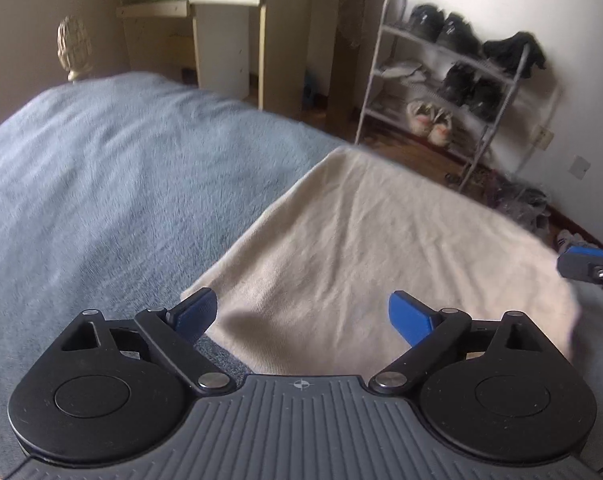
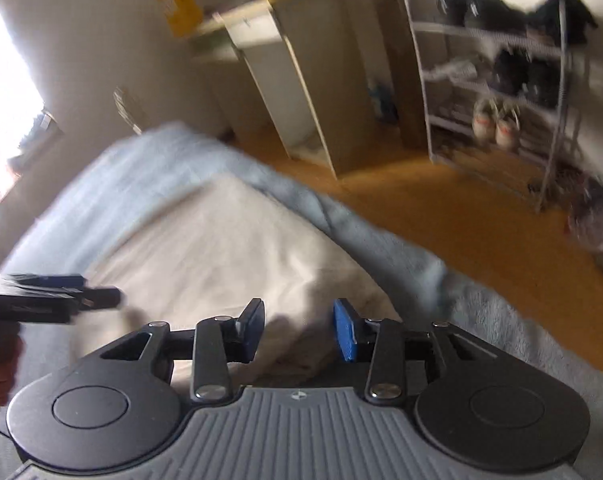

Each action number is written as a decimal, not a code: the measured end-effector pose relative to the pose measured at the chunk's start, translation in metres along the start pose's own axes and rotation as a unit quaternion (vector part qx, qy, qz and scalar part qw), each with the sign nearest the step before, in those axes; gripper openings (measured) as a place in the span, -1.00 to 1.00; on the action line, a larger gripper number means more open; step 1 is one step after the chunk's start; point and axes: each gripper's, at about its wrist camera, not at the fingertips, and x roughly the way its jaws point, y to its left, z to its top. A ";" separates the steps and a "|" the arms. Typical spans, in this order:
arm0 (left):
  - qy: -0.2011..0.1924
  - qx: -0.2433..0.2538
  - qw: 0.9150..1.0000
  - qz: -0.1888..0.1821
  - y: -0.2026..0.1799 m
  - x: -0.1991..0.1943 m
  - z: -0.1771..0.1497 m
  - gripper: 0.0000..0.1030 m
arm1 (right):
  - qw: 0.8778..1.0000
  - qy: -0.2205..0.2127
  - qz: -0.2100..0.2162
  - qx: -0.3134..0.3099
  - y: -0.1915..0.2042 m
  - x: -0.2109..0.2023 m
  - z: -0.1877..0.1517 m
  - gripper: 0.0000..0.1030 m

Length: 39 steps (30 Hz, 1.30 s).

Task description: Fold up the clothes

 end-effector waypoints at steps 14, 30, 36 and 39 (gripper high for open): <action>-0.014 -0.095 0.995 -0.003 -0.011 -0.159 -0.071 0.85 | 0.996 0.080 -0.018 -0.036 0.101 -0.025 -0.026 -0.16; -0.074 -0.123 0.990 -0.008 0.040 -0.380 -0.156 0.94 | 0.987 0.097 -0.127 -0.019 0.256 -0.181 -0.061 -0.15; -0.103 -0.046 0.993 -0.032 0.052 -0.457 -0.180 0.99 | 0.988 0.059 -0.136 -0.049 0.356 -0.270 -0.073 0.01; -0.109 -0.023 0.992 -0.061 0.058 -0.474 -0.180 1.00 | 0.984 0.046 -0.153 -0.076 0.389 -0.308 -0.081 0.04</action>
